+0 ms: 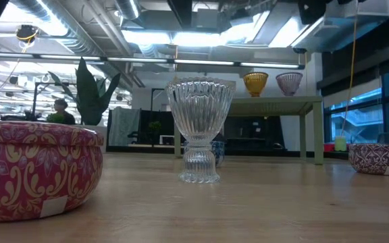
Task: Pick & Place candle stick holders
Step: Put the transparent candle holder on the shelf aligned with the brown candle holder
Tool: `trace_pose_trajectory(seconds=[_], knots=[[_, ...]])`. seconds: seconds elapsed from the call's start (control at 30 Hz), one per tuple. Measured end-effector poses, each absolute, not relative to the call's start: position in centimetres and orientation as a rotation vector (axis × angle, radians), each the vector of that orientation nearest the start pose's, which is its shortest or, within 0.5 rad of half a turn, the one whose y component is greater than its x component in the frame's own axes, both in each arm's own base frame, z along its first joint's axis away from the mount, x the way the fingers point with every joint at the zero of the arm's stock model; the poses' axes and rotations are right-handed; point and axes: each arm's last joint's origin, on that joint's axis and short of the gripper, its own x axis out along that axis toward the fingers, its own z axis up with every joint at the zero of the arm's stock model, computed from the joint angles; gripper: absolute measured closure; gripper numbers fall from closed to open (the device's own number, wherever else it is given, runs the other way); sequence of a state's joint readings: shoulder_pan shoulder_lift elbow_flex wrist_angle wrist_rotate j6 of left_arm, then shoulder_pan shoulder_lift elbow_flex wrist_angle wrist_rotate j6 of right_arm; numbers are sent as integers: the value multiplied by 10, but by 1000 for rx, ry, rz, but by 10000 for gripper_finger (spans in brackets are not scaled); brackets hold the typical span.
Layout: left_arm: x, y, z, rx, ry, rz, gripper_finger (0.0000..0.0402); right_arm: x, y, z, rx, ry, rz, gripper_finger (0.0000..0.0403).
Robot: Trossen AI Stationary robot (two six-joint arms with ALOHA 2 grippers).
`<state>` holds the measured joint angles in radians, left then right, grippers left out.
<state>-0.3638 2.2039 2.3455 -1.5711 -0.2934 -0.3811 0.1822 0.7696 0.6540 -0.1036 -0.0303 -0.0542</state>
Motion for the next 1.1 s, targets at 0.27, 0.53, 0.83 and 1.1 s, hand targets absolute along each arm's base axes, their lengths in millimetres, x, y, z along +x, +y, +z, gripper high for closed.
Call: trace_pose_trajectory(seconds=[0.27, 0.53, 0.83, 1.1], knots=[[365, -133, 372, 102, 1216, 103, 274, 170, 32, 292, -59, 277, 216, 230], [276, -93, 419, 7, 1048, 326, 274, 169, 32, 288, -110, 310, 224, 230], [287, -93, 344, -312, 771, 120, 274, 169, 32, 288, -114, 311, 225, 230], [339, -92, 282, -366, 954, 35, 274, 170, 32, 290, -112, 289, 223, 230]])
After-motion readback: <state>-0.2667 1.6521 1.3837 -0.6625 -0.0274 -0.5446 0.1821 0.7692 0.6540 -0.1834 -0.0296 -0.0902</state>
